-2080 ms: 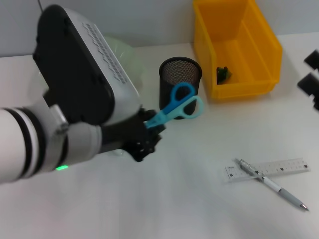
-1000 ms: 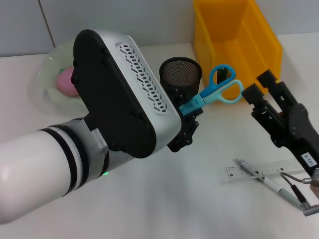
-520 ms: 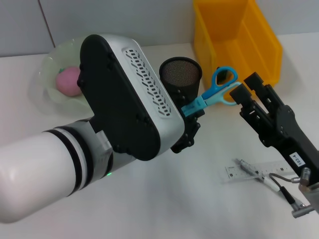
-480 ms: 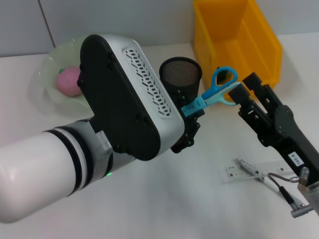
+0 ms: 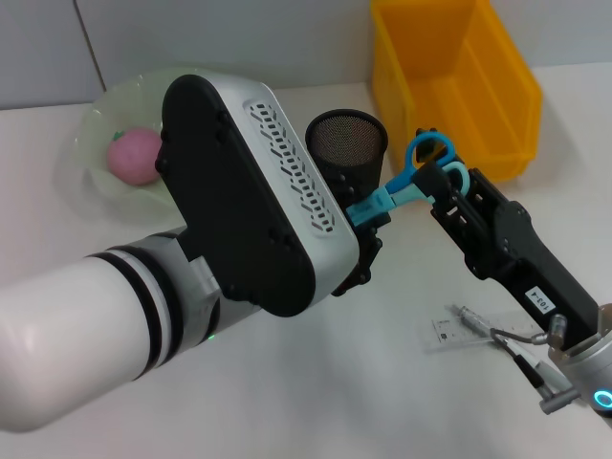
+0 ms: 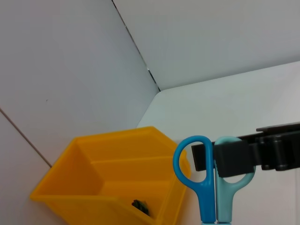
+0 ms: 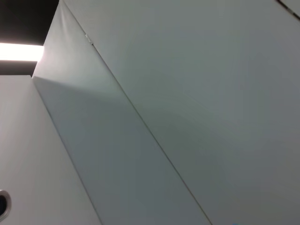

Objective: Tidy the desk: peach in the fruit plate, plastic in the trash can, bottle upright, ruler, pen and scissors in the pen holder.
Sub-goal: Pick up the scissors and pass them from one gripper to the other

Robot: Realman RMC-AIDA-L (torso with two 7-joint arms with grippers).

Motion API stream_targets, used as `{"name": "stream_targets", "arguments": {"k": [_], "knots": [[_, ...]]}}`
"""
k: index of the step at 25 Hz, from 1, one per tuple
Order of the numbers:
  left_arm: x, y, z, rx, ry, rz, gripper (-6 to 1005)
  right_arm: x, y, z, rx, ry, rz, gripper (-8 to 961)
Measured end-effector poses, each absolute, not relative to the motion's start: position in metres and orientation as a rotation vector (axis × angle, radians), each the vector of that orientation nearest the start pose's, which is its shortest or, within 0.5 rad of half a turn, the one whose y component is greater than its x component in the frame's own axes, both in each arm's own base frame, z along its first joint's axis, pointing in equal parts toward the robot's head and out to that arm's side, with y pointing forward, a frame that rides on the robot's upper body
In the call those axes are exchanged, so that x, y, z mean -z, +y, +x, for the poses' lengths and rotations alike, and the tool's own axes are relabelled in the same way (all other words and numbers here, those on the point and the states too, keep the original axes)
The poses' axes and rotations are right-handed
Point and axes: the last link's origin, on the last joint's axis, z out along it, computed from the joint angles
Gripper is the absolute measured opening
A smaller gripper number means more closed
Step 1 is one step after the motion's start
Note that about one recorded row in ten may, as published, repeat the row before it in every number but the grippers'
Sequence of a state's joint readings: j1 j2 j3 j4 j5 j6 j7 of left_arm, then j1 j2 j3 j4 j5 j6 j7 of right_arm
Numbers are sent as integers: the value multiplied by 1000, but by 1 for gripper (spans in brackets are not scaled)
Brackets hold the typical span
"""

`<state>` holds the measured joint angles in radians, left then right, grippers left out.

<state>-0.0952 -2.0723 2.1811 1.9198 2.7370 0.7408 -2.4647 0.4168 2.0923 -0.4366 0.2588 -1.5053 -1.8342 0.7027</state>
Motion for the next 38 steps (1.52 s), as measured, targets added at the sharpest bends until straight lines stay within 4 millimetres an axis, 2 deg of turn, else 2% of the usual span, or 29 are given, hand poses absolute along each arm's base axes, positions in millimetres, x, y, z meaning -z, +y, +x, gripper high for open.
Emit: {"name": "stream_targets", "arguments": {"k": [3,9,13,21,33,38], "knots": [[63,255,-74,133,106,-2509,234,51,232,250,-1639,773,-1895,487],[64,255,-75,130,102,-2511,234,51,233,250,-1642,776,-1893,351],[64,255,-75,129,100,-2512,235,50,233,250,-1645,782,-1890,363],[64,255,-75,129,102,-2512,235,50,236,253,-1638,827,-1855,246],[64,256,-73,132,110,-2512,235,54,240,252,-1624,864,-1878,204],[66,255,-74,126,115,-2520,236,55,239,250,-1634,851,-1909,131]]}}
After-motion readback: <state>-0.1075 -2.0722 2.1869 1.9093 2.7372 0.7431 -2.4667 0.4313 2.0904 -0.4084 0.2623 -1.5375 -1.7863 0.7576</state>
